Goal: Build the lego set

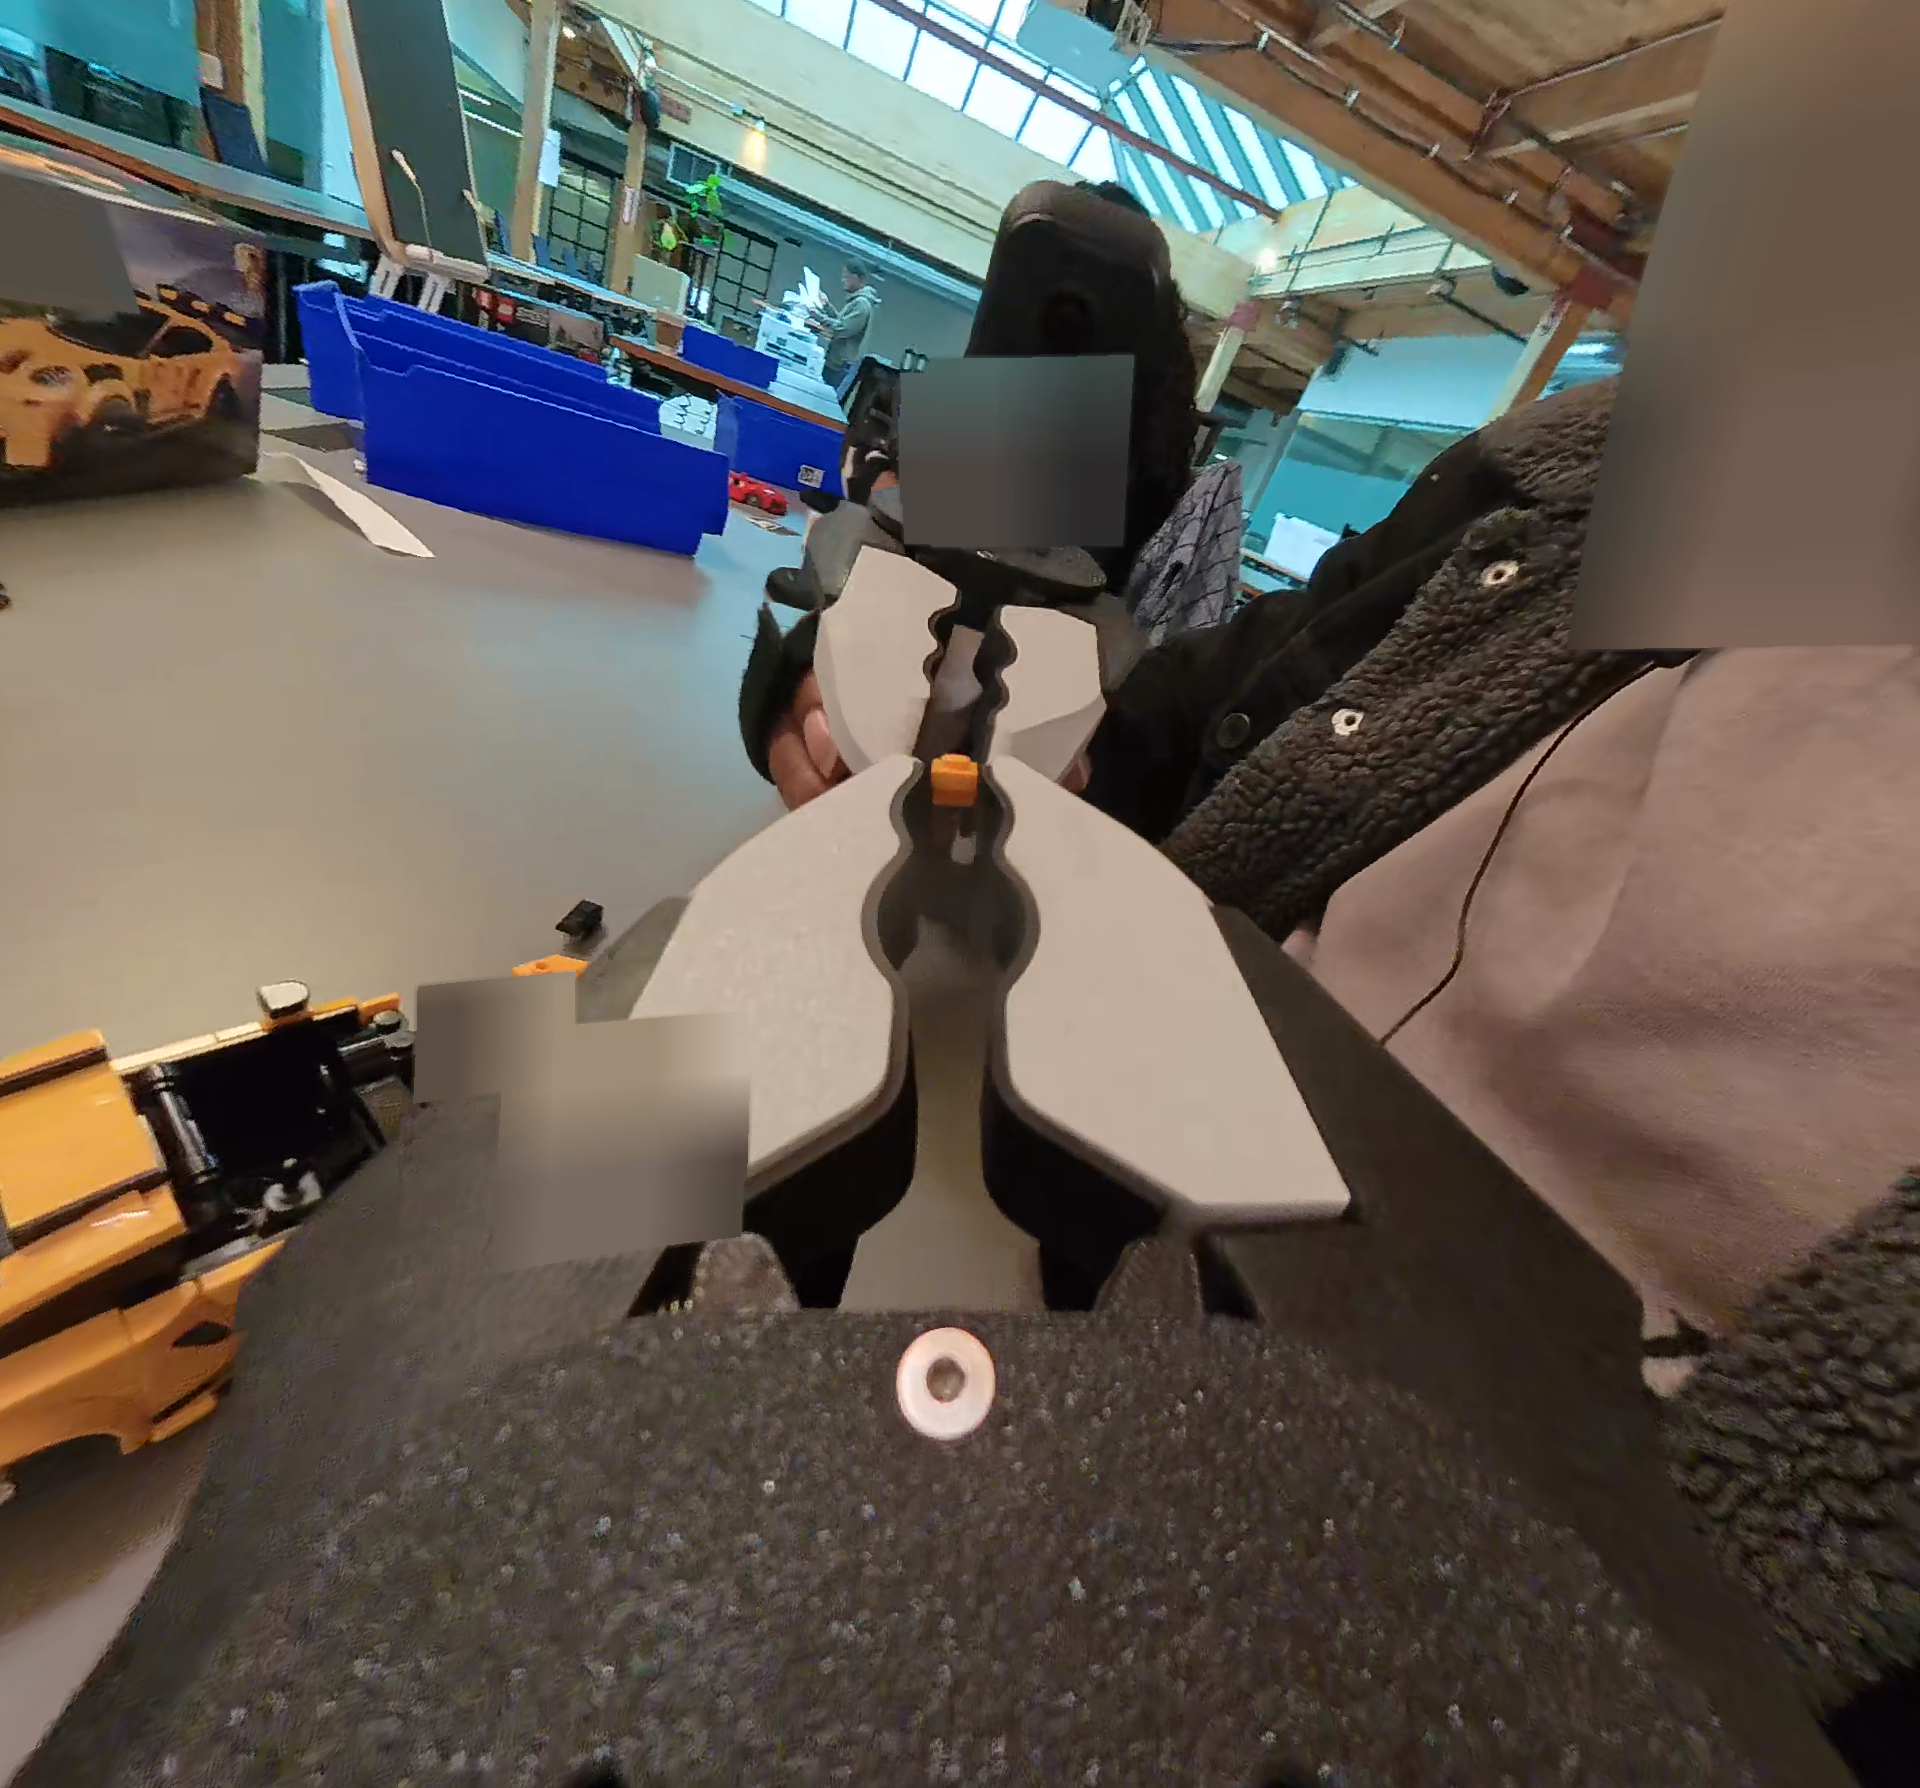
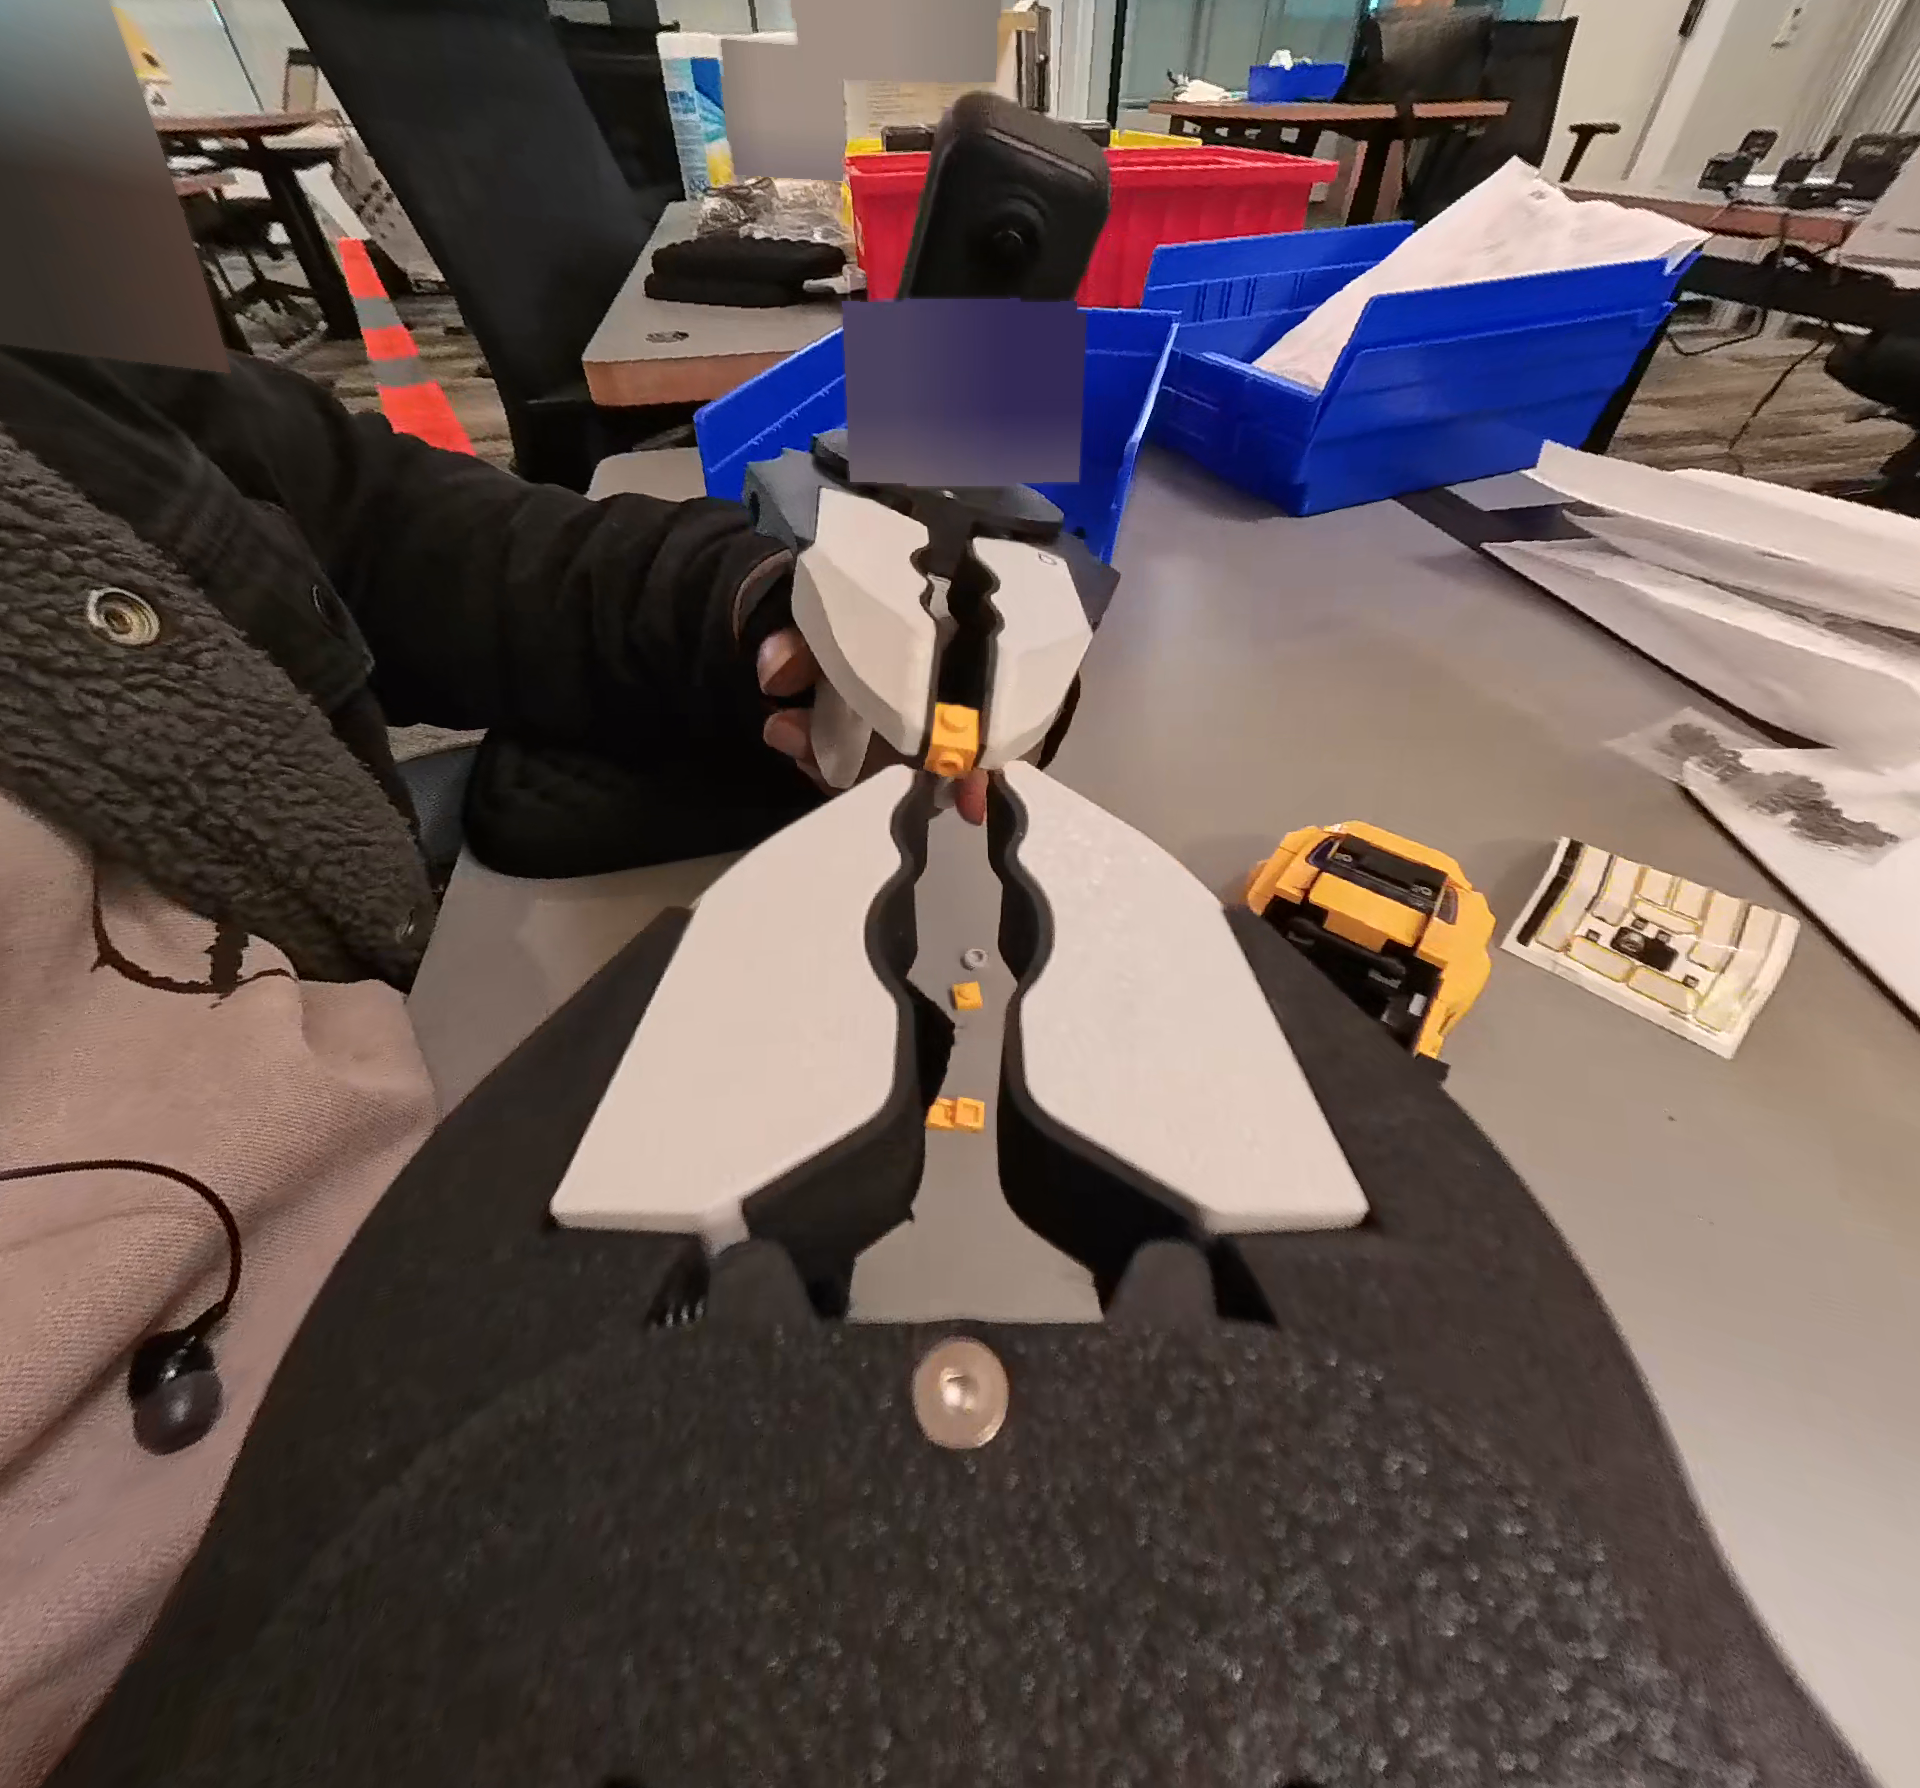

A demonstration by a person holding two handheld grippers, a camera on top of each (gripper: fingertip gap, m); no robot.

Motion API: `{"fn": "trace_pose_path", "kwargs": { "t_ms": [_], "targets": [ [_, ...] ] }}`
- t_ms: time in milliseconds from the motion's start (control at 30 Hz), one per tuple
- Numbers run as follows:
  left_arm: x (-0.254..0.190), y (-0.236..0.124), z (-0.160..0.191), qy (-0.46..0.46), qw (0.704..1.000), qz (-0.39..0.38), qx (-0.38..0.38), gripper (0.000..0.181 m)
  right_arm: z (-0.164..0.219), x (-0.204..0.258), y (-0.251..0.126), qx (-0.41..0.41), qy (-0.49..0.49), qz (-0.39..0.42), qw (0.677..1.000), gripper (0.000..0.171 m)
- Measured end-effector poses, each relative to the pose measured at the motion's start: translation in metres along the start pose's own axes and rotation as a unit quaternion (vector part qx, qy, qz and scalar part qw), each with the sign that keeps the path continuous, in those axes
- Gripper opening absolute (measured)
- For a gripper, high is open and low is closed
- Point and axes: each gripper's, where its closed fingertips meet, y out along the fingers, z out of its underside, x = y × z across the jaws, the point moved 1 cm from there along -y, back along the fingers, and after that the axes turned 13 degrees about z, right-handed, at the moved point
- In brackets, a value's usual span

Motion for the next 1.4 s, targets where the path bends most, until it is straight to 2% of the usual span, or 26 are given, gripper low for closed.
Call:
{"fn": "trace_pose_path", "kwargs": {
  "t_ms": [67, 133, 467, 600, 833, 1167, 1233, 1400],
  "targets": [
    [0.002, -0.001, 0.0, 0.014, 1.0, -0.013, 0.006, 0.008, 0.001, -0.002, 0.0, 0.002, -0.006, 0.009, 1.0, 0.009],
    [0.004, -0.001, 0.0, 0.027, 0.999, -0.026, 0.012, 0.008, 0.002, -0.004, 0.001, 0.004, -0.01, 0.017, 1.0, 0.0],
    [0.006, -0.001, 0.001, 0.063, 0.996, -0.051, 0.031, 0.008, 0.003, -0.005, 0.0, 0.006, 0.012, 0.011, 1.0, 0.0],
    [0.004, -0.002, -0.001, 0.089, 0.994, -0.055, 0.034, 0.008, 0.001, 0.0, -0.002, 0.006, 0.088, -0.048, 0.995, 0.005],
    [0.0, -0.001, -0.003, 0.126, 0.99, -0.058, 0.04, 0.008, -0.004, 0.015, -0.006, 0.009, 0.212, -0.158, 0.964, 0.02],
    [0.004, -0.003, -0.001, 0.155, 0.983, -0.082, 0.058, 0.008, -0.017, 0.005, -0.011, -0.025, 0.272, -0.166, 0.948, 0.011],
    [0.003, -0.003, -0.003, 0.158, 0.983, -0.08, 0.052, 0.008, -0.01, 0.0, -0.008, -0.009, 0.272, -0.149, 0.951, 0.01],
    [0.001, 0.0, -0.002, 0.177, 0.979, -0.081, 0.062, 0.008, -0.002, 0.004, -0.002, 0.02, 0.323, -0.172, 0.93, 0.018]
  ]
}}
